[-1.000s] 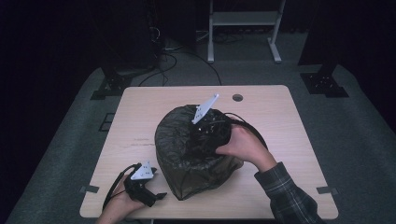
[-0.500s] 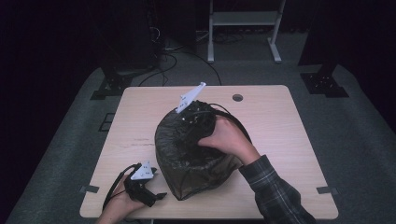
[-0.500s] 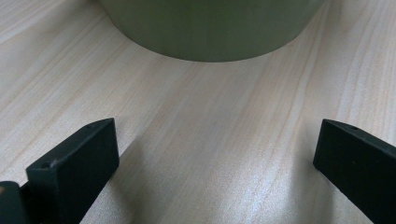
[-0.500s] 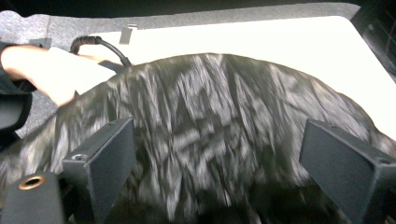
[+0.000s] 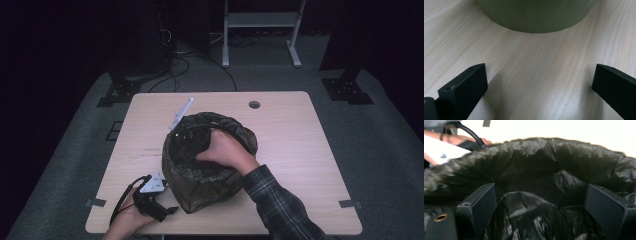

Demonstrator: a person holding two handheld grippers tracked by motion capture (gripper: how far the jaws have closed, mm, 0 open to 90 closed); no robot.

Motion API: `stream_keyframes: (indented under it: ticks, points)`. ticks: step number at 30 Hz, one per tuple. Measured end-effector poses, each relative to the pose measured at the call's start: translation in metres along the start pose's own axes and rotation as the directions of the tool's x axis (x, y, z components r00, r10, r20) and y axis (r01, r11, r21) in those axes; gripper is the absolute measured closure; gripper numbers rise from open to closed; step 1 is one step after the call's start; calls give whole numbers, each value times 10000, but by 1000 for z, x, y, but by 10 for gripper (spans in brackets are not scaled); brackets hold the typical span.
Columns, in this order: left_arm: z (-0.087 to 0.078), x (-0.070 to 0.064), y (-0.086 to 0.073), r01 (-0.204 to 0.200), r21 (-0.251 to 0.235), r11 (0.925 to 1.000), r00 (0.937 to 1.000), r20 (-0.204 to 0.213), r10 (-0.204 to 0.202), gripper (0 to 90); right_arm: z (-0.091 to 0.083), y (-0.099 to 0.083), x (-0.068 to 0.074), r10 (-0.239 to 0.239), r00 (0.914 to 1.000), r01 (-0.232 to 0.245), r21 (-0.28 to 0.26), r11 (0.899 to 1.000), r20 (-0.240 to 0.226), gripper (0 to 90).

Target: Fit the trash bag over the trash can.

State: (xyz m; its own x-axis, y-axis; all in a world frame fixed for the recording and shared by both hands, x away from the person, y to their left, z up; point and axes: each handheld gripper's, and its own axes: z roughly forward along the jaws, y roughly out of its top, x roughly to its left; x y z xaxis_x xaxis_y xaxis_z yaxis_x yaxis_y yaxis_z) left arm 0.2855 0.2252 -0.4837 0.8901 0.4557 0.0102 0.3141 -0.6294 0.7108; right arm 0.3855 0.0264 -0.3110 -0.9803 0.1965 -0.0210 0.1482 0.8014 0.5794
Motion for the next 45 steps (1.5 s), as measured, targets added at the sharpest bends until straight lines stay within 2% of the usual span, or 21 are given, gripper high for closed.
stream_keyframes:
  ticks: [3, 7, 9, 11, 12, 15, 16, 19, 20, 23, 25, 28, 32, 35, 39, 40, 41, 43, 45]
  points:
    - [0, 0, 0, 28, 3, 10000, 10000, -10, -28, 0, 6, 1, 0, 2, 10000, -2, 262, 9997, -6, 99]
    - [0, 0, 0, 20, -1, 10000, 10000, 0, -20, 0, 18, 2, -1, 4, 10000, -11, 1045, 9945, 63, 99]
    - [0, 0, 0, 12, 3, 10000, 10000, 0, -12, 0, 17, 2, -1, -8, 9999, -5, 1062, 9943, 114, 99]
    - [0, 0, 0, 18, 1, 10000, 10000, 11, -18, 0, 10, 3, 0, -44, 9998, 29, 732, 9973, 202, 99]
    - [0, 0, 0, 19, -2, 10000, 10000, -7, -19, 0, 10, 3, 0, -44, 9998, 29, 732, 9973, 202, 99]
    - [0, 0, 0, 20, -2, 10000, 10000, -9, -20, 0, -7, 3, 2, -102, 9992, 89, 352, 9993, 379, 99]
    - [0, 0, 0, 22, -2, 10000, 10000, -9, -22, 0, -18, 2, 1, -72, 9987, 65, 142, 9999, 503, 99]
    - [0, 0, 0, 21, -1, 10000, 10000, -8, -21, 0, -28, -4, -8, 153, 9973, -157, 56, 9999, 720, 99]
    - [0, 0, 0, 21, -1, 10000, 10000, -8, -21, 0, -28, -4, -8, 153, 9973, -157, 56, 9999, 720, 99]
    - [0, 0, 0, 23, -4, 10000, 10000, -3, -23, 0, -31, -13, -24, 652, 9937, -669, 152, 9976, 913, 99]
    - [0, 0, 0, -6, -2, 10000, 10000, 5, 6, 0, -27, -16, -27, 757, 9923, -799, 392, 9960, 978, 99]
    - [0, 0, 0, -15, -6, 10000, 10000, -17, 15, 0, -17, -20, -31, 869, 9896, -967, 826, 9919, 1149, 99]
    - [0, 0, 0, -21, -3, 10000, 10000, 32, 21, 0, -13, -20, -31, 760, 9879, -899, 997, 9910, 1353, 99]
    - [0, 0, 0, -30, 3, 10000, 10000, 10, 30, 0, -23, -19, -28, 602, 9892, -674, 495, 9965, 1336, 99]
    - [0, 0, 0, -33, 5, 10000, 10000, 13, 33, 0, -35, -21, -24, 638, 9900, -661, 136, 9977, 1261, 99]
    - [0, 0, 0, -35, 4, 10000, 10000, 12, 35, 0, -46, -25, -20, 513, 9917, -488, -234, 9985, 1181, 99]
    - [0, 0, 0, -35, 4, 10000, 10000, 12, 35, 0, -46, -25, -20, 513, 9917, -488, -234, 9985, 1181, 99]
    - [0, 0, 0, -31, -3, 10000, 10000, 13, 31, 0, -61, -33, -12, 424, 9929, -361, -582, 9976, 1112, 99]
    - [0, 0, 0, -33, -2, 10000, 10000, 15, 33, 0, -66, -36, -10, 388, 9926, -313, -671, 9973, 1148, 99]
